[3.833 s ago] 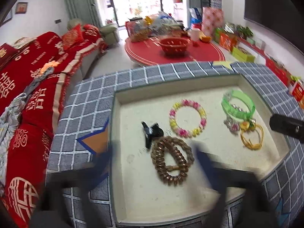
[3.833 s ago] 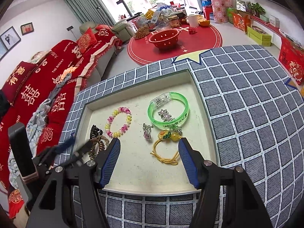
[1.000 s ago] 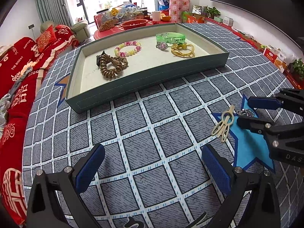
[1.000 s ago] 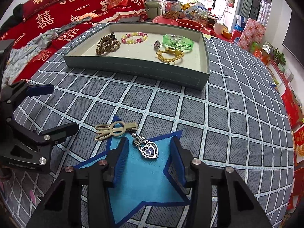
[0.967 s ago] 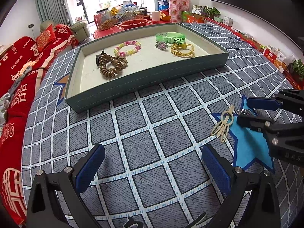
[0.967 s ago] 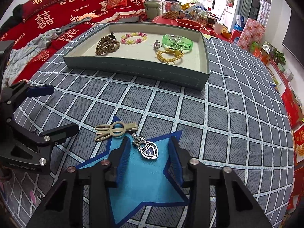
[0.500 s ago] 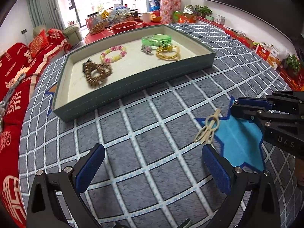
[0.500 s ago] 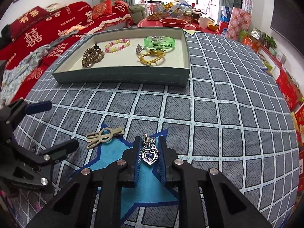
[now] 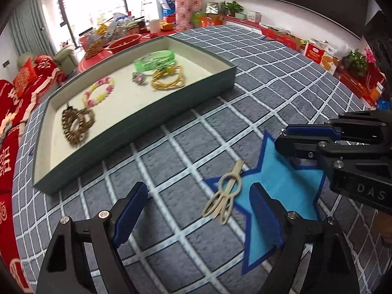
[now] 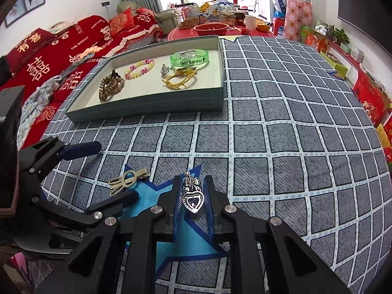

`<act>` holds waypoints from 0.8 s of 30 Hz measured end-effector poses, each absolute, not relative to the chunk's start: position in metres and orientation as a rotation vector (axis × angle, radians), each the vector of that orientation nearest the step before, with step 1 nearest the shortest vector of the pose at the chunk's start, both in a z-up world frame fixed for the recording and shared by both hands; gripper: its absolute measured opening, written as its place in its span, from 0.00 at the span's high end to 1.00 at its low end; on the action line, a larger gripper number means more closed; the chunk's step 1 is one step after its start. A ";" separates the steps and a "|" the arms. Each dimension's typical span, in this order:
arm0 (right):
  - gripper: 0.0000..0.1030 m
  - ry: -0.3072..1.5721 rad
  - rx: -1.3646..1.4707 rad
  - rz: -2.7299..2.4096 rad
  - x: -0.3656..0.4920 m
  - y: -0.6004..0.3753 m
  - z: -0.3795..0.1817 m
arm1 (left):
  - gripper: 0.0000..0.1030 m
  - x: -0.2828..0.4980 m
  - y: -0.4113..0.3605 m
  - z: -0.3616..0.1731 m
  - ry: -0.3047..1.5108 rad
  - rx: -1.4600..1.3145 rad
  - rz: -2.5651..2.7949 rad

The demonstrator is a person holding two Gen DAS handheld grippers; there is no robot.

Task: Organize jewelry
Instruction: 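Grasp the beige hair clip with the left tool while the right grasps the heart pendant, then carry the beige clip and heart pendant over the tray box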

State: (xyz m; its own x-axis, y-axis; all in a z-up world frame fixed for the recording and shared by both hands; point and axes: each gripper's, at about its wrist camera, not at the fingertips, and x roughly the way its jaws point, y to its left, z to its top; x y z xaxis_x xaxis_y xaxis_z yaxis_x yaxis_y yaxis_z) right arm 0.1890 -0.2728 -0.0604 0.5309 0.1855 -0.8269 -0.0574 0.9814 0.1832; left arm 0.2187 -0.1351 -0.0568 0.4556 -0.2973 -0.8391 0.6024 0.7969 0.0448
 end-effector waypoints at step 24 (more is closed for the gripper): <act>0.82 0.976 0.231 0.113 0.175 -0.292 -0.044 | 0.69 0.207 -0.129 -0.044 0.952 0.253 -0.591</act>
State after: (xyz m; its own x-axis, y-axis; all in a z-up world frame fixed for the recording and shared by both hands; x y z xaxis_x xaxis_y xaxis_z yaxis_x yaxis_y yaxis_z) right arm 0.1750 -0.2918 -0.0443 0.5568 0.1985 -0.8066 0.0084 0.9696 0.2444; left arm 0.2070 -0.1286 -0.0445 0.4385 -0.3614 -0.8229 0.5767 0.8154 -0.0508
